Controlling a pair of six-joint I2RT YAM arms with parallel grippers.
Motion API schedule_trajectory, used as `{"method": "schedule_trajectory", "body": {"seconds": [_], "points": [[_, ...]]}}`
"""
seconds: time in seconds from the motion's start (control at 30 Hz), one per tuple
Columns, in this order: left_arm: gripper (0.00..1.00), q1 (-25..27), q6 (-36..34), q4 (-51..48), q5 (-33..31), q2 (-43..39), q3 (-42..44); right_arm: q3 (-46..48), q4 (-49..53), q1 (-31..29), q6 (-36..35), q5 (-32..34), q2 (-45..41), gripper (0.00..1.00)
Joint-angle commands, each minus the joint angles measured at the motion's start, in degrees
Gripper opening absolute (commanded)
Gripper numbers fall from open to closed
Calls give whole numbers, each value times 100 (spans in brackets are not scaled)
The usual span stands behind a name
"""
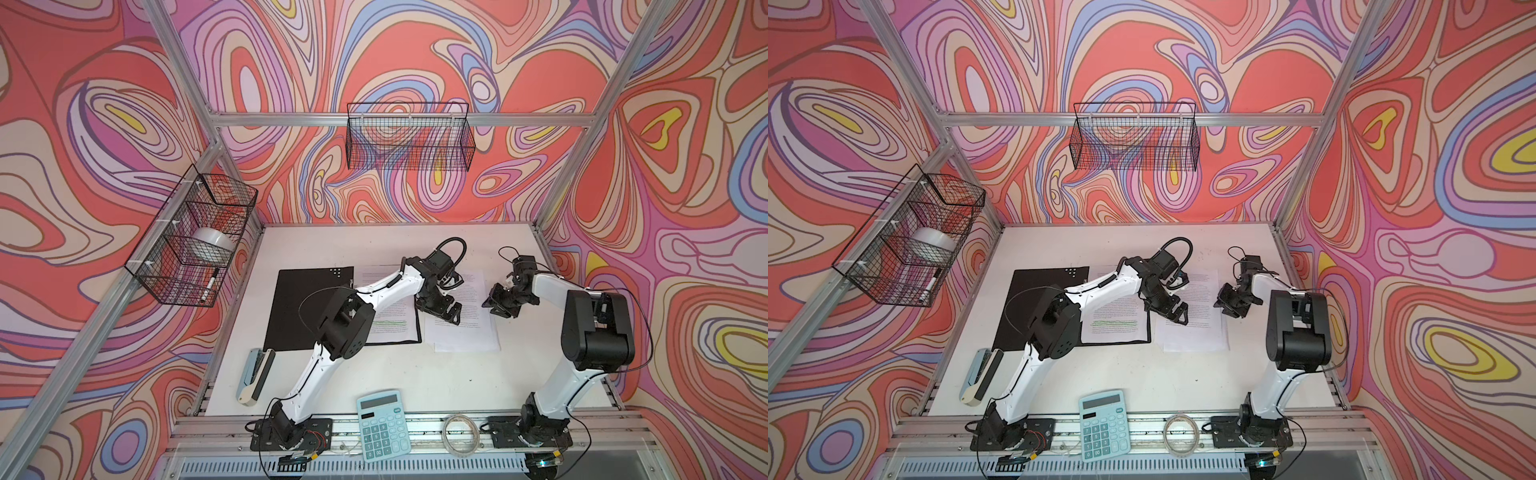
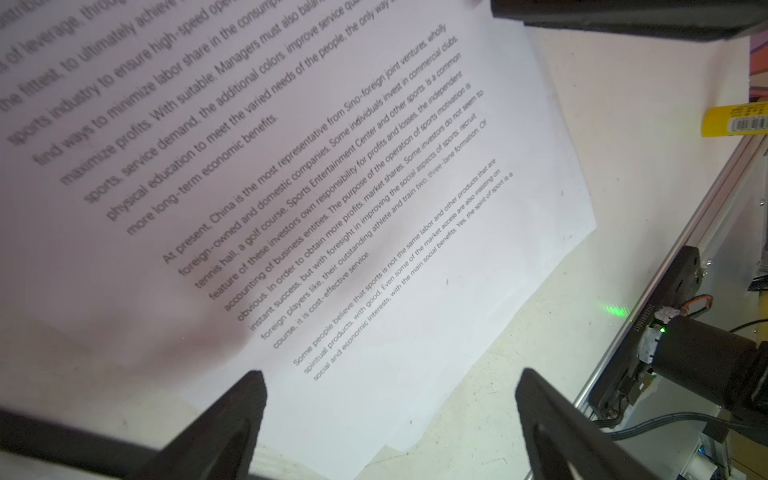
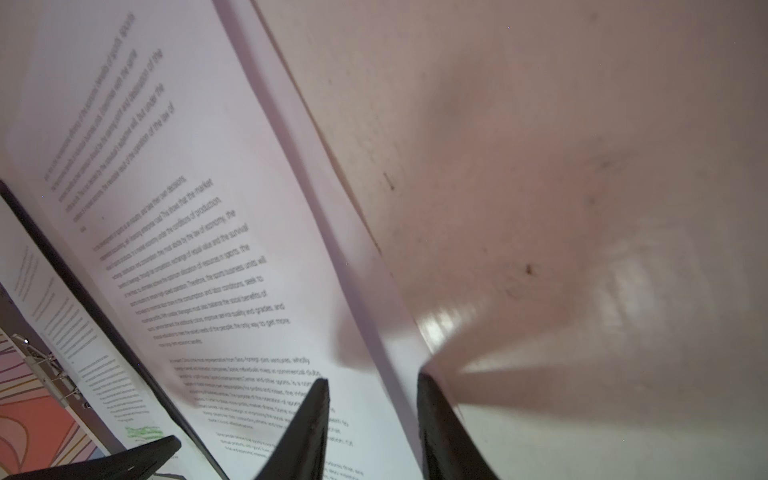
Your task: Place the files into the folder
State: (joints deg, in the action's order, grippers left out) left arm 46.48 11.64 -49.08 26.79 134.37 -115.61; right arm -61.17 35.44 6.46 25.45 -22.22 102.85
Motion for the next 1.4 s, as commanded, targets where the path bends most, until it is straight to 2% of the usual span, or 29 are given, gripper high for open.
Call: {"method": "schedule_trajectory", "body": {"seconds": [0.0,0.3,0.63,1.0,1.17,1.37], "points": [[95,53,-39,-224,92,240,-196,87,-13,13,-232,-171,106,37],[95,52,-133,-303,147,497,-400,104,73,13,-438,-561,-10,35],[95,54,-162,-329,114,580,-510,144,173,13,-512,-698,-382,35],[95,52,-240,-357,64,580,-528,402,-41,84,-462,-1228,-603,32],[95,54,-250,-349,97,585,-550,451,80,126,-443,-983,-497,30],[95,54,-256,-357,107,605,-576,693,-178,128,-358,-1193,-459,29]]}}
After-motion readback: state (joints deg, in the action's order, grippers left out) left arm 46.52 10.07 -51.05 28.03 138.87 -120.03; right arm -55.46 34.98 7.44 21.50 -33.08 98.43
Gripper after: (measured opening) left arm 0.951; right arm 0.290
